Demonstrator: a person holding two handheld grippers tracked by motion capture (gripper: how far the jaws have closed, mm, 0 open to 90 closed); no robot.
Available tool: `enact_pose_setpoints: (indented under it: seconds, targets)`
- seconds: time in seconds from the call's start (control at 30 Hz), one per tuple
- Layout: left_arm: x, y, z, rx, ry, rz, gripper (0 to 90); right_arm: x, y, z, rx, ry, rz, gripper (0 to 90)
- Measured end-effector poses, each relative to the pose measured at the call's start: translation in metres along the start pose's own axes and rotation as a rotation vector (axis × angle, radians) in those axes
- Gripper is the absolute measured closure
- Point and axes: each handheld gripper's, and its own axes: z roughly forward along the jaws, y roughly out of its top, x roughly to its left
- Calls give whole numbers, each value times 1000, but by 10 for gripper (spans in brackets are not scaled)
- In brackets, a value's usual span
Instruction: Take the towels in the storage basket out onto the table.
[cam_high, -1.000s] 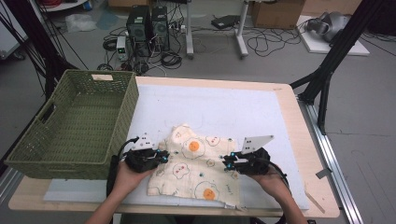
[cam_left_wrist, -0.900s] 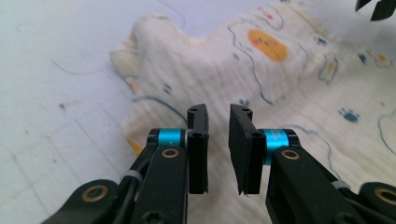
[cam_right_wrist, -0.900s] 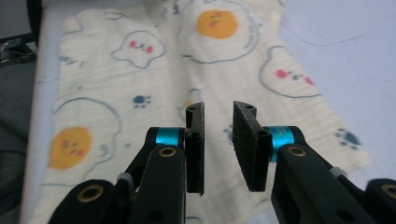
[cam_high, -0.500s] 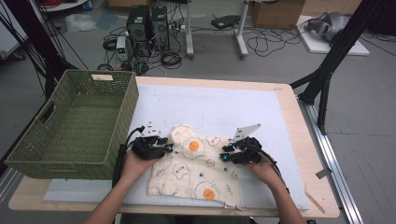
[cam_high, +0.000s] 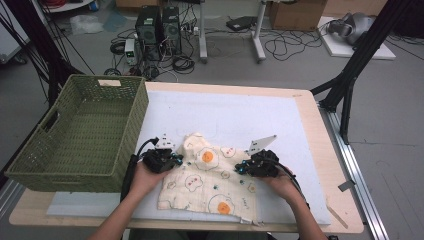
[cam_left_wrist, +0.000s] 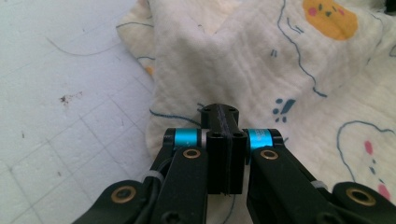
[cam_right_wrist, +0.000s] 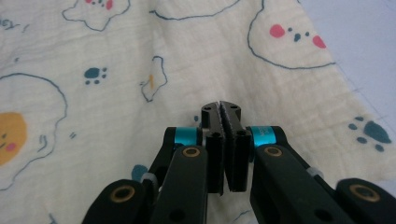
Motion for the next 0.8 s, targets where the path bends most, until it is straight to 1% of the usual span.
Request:
enact_pose_setpoints:
  seconds: [0.13,0.23,0.27,0.4,0.47,0.6,0.67,0.8]
  targets:
    - [-4,0,-9,-30,-3,15,896,8,0,-9,-38,-2,-18,889]
    - [-5,-3,-16,-51,-8,13,897,14,-1,-17,-66,-2,-28,888]
    - [-5,-5,-18,-58,-10,6,897,17,-1,-20,-78,-1,-34,889]
    - [-9,-12,-27,-73,-22,4,896,29,-1,-27,-97,6,-60,888]
    - [-12,-15,-32,-72,-27,19,897,35,-3,-28,-93,15,-71,889]
    - [-18,-18,-37,-74,-37,35,897,46,-7,-28,-88,26,-88,888]
    - [-20,-19,-39,-71,-42,39,896,51,-11,-27,-88,31,-86,888]
    - [-25,-23,-42,-65,-58,45,897,58,-20,-23,-65,47,-82,889]
